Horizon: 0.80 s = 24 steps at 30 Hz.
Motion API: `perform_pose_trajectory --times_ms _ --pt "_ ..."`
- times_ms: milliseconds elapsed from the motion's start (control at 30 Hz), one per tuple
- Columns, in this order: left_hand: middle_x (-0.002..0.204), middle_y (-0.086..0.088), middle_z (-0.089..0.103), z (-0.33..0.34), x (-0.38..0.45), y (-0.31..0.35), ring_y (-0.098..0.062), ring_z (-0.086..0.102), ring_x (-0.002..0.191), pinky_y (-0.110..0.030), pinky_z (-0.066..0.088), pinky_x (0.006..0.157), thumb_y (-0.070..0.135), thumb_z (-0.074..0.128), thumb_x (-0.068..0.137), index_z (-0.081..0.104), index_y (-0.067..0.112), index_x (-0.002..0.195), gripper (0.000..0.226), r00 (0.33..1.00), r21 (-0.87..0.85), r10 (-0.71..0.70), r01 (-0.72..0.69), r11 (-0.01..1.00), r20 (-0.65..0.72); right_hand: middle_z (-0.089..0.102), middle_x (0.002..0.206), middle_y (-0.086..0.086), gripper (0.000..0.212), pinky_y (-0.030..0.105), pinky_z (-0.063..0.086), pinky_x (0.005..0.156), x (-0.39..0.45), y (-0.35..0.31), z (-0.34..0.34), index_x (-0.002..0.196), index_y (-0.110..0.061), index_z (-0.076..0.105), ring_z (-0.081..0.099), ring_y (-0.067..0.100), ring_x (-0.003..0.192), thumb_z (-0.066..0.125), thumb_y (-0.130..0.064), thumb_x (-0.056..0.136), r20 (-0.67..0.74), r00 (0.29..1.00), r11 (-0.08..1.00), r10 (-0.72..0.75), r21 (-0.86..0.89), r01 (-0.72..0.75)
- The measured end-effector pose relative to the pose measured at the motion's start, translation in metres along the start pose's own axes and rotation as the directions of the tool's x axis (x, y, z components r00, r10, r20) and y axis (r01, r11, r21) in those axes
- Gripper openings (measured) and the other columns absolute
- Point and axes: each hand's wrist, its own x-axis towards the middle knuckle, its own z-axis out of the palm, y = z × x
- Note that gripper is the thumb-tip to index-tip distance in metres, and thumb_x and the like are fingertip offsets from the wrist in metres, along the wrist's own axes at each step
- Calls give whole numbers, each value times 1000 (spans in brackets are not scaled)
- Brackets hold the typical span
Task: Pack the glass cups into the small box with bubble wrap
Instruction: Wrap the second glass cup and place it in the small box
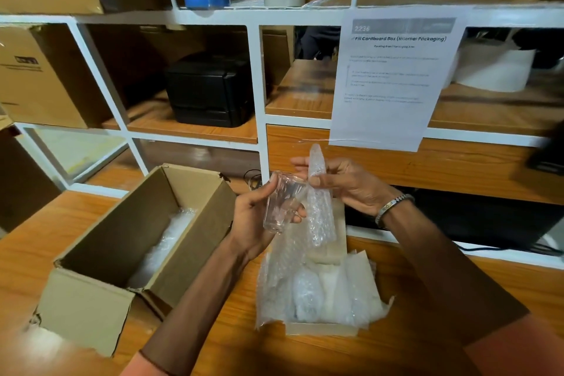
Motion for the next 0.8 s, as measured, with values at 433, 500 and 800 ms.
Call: perform_pose_trajectory --times_ms 433,500,800 --pt "112 -13 71 -11 2 1 -27 64 75 -34 56 69 51 77 88 76 9 118 51 976 45 -78 70 997 203 69 142 8 43 42 55 109 -8 -26 -14 124 12 69 63 24 135 77 -4 85 76 996 974 50 -224 -31" --pt "121 -17 67 -20 4 6 -28 62 79 -34 57 68 48 72 93 74 6 123 51 987 47 -42 35 998 158 73 135 12 42 42 56 108 -10 -30 -19 122 9 72 67 25 129 79 -1 82 36 998 972 53 -233 -43" --pt "113 -13 74 -35 -4 27 -21 67 74 -27 58 66 35 53 102 67 -1 136 51 999 244 41 -38 969 -11 73 125 21 61 47 56 107 -5 -35 -57 132 -11 72 71 36 118 90 -2 74 -420 906 990 -55 98 105"
